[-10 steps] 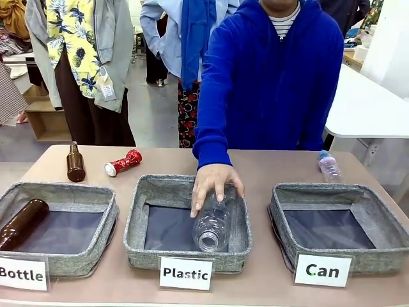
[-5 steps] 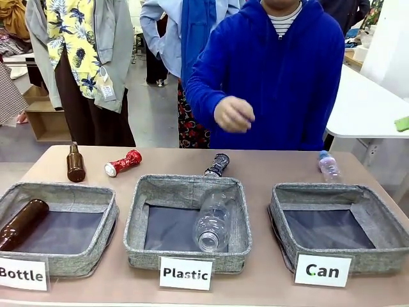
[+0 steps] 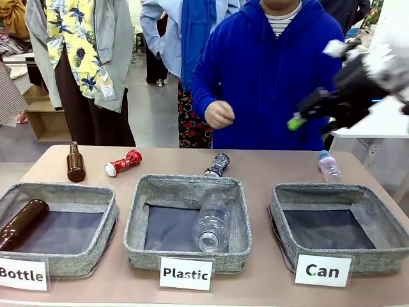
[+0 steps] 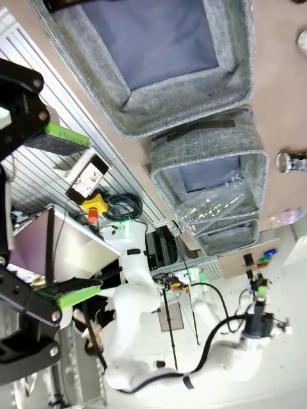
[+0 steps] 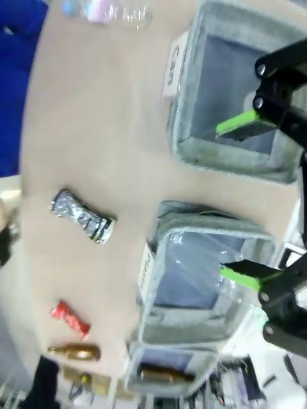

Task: Sort the can waste into the basket.
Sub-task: Pick up the can waste from the table and place it in the right Fabric basket.

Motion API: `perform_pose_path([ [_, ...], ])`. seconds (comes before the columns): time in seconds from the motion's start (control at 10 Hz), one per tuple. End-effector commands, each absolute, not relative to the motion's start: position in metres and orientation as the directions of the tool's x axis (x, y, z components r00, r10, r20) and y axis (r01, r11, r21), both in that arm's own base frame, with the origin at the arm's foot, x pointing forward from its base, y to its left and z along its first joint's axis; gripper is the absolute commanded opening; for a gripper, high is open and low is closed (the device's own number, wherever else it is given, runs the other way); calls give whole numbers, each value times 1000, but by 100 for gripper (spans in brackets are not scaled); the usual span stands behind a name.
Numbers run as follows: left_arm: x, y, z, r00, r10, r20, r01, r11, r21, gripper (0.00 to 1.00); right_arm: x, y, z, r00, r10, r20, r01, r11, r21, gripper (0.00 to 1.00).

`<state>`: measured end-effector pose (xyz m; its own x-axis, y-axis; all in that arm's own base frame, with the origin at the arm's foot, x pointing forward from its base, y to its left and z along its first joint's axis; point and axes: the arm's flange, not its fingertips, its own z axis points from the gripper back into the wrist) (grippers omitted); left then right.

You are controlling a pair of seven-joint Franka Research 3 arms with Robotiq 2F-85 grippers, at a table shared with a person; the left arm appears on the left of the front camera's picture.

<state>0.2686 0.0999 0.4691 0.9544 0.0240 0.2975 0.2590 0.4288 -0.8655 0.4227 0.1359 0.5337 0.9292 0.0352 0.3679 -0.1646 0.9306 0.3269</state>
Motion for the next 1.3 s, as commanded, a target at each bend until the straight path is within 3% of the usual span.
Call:
perform_pose_path([
  [0.0,266,100,470,957,25,288,252,421,-871,100,451,176,532,949,-36,314,-41,971,234,100],
  [0.6,266,100,470,957,25,288,252,421,-871,100,504,302,465,948,-179,263,162,983,84,100],
  [1.2,266,100,470,957,25,288,252,421,-871,100,497,286,457,952,-154,266,132,986,100,100],
])
